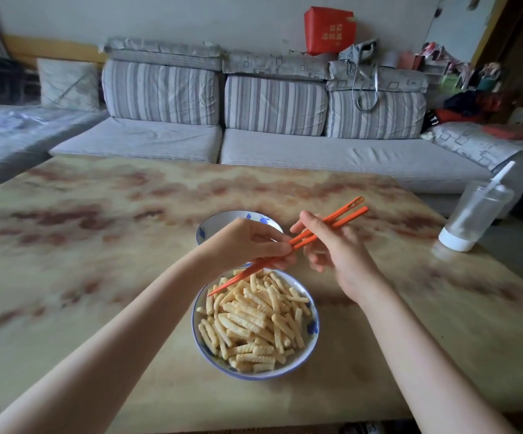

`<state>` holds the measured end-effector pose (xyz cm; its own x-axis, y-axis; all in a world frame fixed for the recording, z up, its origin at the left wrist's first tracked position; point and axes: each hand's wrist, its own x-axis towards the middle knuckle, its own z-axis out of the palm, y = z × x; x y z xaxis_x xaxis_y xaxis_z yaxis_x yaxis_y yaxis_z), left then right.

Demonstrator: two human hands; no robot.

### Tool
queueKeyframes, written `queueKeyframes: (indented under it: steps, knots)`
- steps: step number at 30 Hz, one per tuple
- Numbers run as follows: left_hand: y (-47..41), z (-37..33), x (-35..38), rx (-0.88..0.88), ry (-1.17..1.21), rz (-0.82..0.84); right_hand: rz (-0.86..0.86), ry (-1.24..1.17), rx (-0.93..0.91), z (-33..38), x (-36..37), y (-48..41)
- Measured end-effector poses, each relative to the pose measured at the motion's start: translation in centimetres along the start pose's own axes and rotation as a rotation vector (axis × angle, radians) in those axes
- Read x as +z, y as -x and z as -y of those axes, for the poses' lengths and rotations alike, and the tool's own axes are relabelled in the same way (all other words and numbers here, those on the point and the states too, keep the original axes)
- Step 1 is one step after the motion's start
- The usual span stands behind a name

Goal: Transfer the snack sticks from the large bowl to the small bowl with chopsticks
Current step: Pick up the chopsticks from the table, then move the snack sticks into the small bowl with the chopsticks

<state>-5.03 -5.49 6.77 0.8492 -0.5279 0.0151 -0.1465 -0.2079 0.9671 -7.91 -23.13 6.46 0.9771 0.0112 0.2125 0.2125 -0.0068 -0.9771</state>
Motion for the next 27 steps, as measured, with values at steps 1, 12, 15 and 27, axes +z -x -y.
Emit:
queueKeyframes:
  steps: [1, 12, 15, 27]
  knots:
    - [0.1, 0.0, 0.0, -0.001, -0.012, 0.009, 0.048, 0.006, 0.016, 0.0, 0.1, 0.0]
    - [0.9, 0.6, -0.2, -0.032, 0.08, 0.025, 0.155, -0.005, 0.05, -0.6, 0.7, -0.9]
    - [0.9, 0.7, -0.2, -0.028, 0.078, 0.019, 0.131, -0.019, 0.078, -0.7, 0.9, -0.9]
    - [0.8, 1.7, -0.1, -0.022, 0.067, -0.005, 0.144, -0.07, 0.121, -0.9, 0.7, -0.4]
